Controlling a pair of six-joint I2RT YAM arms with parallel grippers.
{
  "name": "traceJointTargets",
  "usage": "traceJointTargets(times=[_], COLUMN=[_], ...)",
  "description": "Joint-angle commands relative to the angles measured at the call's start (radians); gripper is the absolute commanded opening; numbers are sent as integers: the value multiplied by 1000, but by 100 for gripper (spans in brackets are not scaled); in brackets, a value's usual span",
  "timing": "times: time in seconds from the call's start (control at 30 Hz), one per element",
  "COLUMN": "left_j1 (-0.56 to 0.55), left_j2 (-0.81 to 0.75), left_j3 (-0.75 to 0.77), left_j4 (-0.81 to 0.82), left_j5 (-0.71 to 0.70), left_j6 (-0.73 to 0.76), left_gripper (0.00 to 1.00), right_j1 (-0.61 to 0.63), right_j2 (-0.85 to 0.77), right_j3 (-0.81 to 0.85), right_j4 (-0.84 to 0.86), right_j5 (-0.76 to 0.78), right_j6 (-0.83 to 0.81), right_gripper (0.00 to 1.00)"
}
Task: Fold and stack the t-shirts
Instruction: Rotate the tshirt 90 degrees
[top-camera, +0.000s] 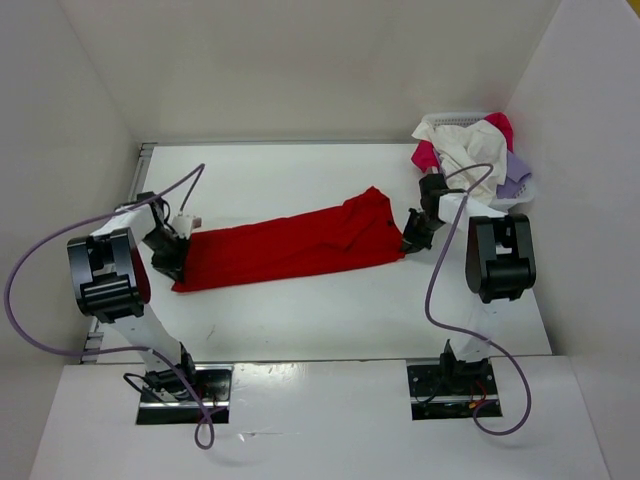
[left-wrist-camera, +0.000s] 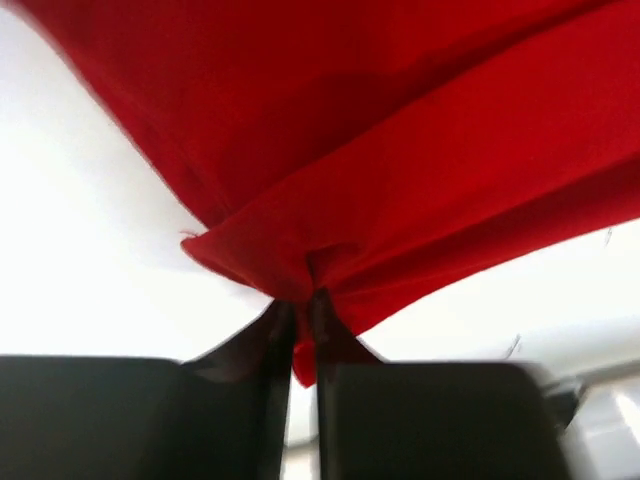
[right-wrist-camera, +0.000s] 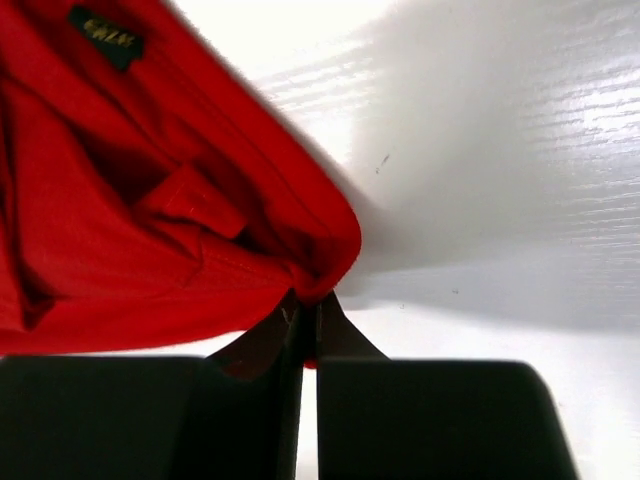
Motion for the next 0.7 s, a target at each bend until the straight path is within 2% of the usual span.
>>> traceJointTargets(times=[0.0,0.07,0.1,0.2,0.23,0.3,0.4,0.53,0.67], left_j1=[7,7,7,29,29,29,20,-51,-72], left_j2=[-42,-53,-65,-143,-159,-182,-182,-29,62], left_j3=[-76,-87,-98,-22,-21,92,199,226,236], left_j4=[-105,-148,-161,-181,-181,-141,-64,8,48], left_j5=[-142,-142,-142,-130,-139,-139,-67,-56,30], left_j6=[117,126,135,135,135,106,97,85,76], left_gripper=[21,44,59,71,73,76,80,81,81], right_j1=[0,17,36,63,63,63,72,83,93], right_j2=[-28,0,0,21,21,21,30,30,41], right_j3=[0,24,34,46,46,46,46,55,64], right_j4=[-15,-15,-27,-38,-38,-38,-38,-38,-38], right_j5=[72,72,86,130,130,130,140,140,140], right_j6=[1,1,1,1,1,1,1,10,10], right_gripper=[7,7,8,10,10,11,11,12,15])
